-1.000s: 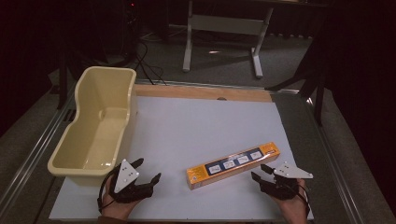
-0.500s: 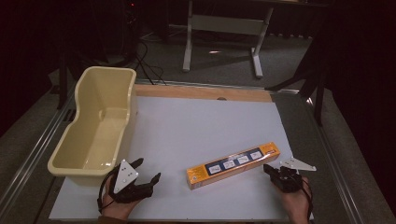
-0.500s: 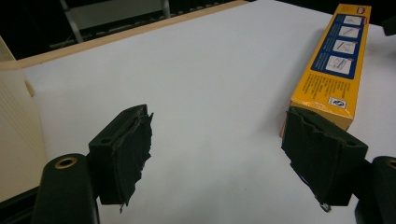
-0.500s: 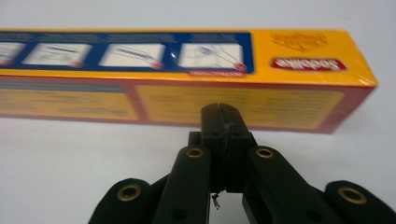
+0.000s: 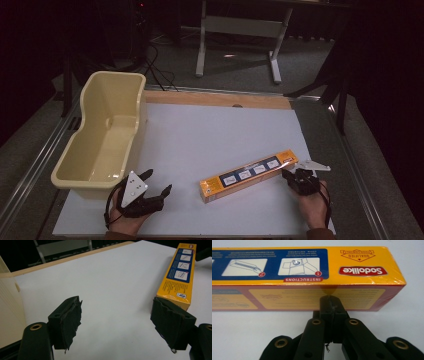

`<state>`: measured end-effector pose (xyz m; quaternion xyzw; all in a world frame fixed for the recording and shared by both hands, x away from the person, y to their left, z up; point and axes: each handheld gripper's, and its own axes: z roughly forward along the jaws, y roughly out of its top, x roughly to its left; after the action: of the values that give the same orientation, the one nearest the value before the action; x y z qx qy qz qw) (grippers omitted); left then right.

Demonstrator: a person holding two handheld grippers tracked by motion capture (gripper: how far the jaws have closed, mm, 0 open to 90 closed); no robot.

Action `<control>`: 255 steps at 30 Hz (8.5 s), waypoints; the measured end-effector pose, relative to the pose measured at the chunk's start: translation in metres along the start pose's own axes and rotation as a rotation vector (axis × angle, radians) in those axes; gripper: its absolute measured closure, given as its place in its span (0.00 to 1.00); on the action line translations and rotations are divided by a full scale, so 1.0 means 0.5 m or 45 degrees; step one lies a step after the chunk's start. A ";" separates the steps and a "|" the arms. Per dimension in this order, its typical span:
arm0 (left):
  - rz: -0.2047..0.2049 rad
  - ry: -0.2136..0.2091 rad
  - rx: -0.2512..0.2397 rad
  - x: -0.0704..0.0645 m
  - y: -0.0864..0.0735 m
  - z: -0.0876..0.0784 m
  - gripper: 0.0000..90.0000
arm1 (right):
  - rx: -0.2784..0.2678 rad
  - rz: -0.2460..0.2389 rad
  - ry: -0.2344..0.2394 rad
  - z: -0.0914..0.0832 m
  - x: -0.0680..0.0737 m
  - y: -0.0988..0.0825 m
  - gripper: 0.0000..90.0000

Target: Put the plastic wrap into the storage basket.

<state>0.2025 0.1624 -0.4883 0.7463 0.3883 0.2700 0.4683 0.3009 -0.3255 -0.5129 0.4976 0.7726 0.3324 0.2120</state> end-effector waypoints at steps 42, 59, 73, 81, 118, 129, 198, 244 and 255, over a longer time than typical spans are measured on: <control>-0.013 0.001 -0.005 0.002 -0.001 -0.002 0.28 | -0.108 -0.260 0.269 -0.002 0.205 0.081 1.00; -0.012 -0.006 -0.009 0.002 0.000 -0.003 0.28 | -0.113 -0.456 0.550 0.034 0.409 0.126 0.99; -0.014 -0.012 -0.014 0.002 0.000 -0.004 0.28 | 0.021 -0.548 0.490 0.111 0.472 0.146 0.99; -0.016 -0.011 -0.016 0.002 0.000 -0.005 0.28 | 0.115 -0.598 0.473 0.101 0.475 0.150 1.00; -0.015 0.003 -0.004 0.001 -0.001 -0.001 0.28 | 0.006 0.101 0.025 0.034 0.181 0.121 0.11; -0.017 0.002 -0.004 0.002 -0.001 -0.001 0.28 | 0.062 0.262 0.007 0.075 0.171 0.124 0.09; -0.014 -0.001 0.003 0.001 -0.001 0.000 0.28 | 0.757 0.277 -0.064 0.127 0.155 0.183 0.37; -0.015 0.002 -0.005 0.001 0.000 0.000 0.29 | 0.745 0.447 0.281 0.101 0.169 0.279 0.43; -0.018 0.003 -0.008 0.001 0.000 -0.001 0.29 | 0.678 0.451 0.393 0.087 0.198 0.325 0.43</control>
<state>0.2025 0.1629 -0.4881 0.7419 0.3932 0.2686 0.4721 0.3907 -0.1761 -0.4250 0.6054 0.7569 0.2222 -0.1055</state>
